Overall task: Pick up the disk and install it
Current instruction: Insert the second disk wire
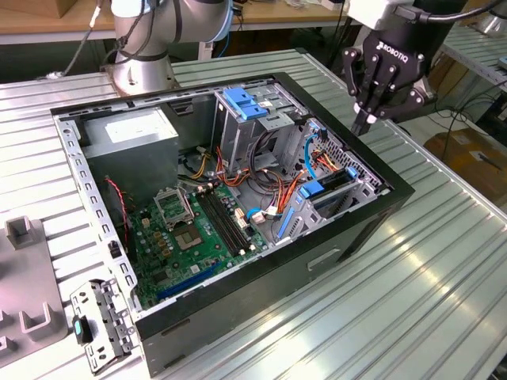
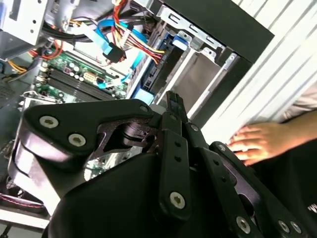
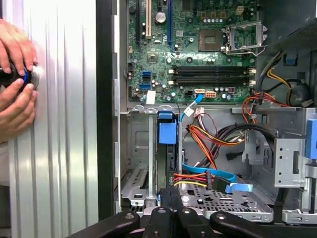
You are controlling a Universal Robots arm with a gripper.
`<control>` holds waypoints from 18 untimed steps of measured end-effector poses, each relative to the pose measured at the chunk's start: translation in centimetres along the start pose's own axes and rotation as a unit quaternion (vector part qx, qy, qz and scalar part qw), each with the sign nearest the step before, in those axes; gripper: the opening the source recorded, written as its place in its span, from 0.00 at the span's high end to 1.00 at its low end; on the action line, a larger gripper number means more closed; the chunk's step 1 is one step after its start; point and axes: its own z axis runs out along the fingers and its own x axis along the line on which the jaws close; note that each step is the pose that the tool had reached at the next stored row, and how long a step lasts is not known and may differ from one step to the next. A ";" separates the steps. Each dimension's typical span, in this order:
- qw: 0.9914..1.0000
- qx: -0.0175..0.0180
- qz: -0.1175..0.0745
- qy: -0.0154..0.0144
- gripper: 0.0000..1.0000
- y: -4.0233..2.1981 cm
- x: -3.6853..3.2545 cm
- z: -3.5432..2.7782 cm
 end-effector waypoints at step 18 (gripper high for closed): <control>0.997 0.000 -0.003 0.080 0.89 -0.02 -4.23 -0.41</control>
